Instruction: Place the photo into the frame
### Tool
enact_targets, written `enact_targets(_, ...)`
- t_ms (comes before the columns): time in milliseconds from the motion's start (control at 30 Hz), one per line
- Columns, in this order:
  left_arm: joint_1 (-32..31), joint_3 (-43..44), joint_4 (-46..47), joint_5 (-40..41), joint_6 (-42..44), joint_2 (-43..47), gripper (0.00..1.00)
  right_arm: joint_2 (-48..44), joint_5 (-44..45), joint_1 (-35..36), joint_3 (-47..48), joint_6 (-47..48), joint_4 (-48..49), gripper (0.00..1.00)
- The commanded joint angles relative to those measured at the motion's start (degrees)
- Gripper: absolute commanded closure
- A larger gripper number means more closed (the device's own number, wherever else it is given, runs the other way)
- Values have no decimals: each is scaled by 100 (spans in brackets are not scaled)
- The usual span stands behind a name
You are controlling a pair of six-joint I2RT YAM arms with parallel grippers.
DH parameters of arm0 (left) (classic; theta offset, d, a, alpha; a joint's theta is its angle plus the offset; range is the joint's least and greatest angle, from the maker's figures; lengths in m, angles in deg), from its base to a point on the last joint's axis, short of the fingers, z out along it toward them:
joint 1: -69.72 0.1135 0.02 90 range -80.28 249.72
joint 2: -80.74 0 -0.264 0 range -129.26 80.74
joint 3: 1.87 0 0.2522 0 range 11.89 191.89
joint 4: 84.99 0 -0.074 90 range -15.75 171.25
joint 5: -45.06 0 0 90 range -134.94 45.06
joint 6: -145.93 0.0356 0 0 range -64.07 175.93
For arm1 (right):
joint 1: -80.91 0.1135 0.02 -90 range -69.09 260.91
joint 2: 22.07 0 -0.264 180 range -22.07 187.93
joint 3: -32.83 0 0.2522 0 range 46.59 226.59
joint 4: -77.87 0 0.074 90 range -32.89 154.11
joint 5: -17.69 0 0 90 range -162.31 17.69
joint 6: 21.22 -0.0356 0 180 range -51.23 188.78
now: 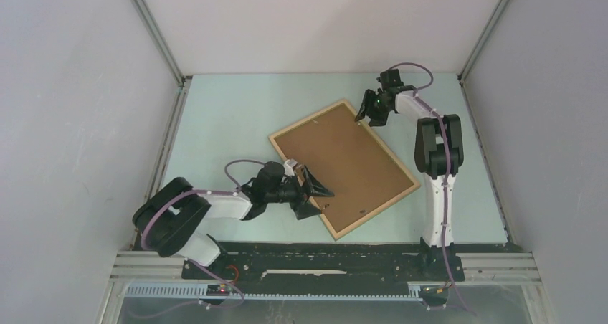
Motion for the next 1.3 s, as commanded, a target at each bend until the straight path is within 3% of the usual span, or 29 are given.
enact_targets(0, 83, -110, -514, 553, 660, 868, 0, -49, 650, 238, 452, 624, -796, 36)
enact_targets(133, 392, 25, -2079, 943, 1702, 1641, 0, -40, 1357, 451, 535, 726, -955, 35)
enact_targets(267, 1263, 533, -3282, 895, 2746, 2139, 0, -103, 1432, 531, 553, 627, -1101, 33)
enact_targets(433, 2103, 2372, -4985, 965, 4323, 1663, 0, -649, 1382, 613, 287, 737, -1045, 21)
enact_targets(600, 2508, 3258, -5107, 768, 4529, 789, 0, -1220, 1729, 586, -101, 613, -1448, 19)
enact_targets(767, 2653, 4009, -5218, 284, 4358, -61, 0, -2986, 1674, 701, -2229, 470, -821, 17)
enact_targets(900, 2701, 4050, -4472, -667, 3540, -559, 0, -4699, 1535, 858, -3858, 198, -684, 15)
enact_targets(1000, 2695, 4178, -4242, -760, 3480, -616, 0, -5809, 1350, 901, -4910, -159, -786, 16)
enact_targets(1167, 2688, 4166, -4313, -848, 3827, -418, 0, -7573, 1317, 942, -6326, -1334, -1086, 22)
enact_targets(1267, 2685, 3936, -4324, -784, 4005, -83, 0, -8126, 1317, 922, -6821, -2613, -1153, 25)
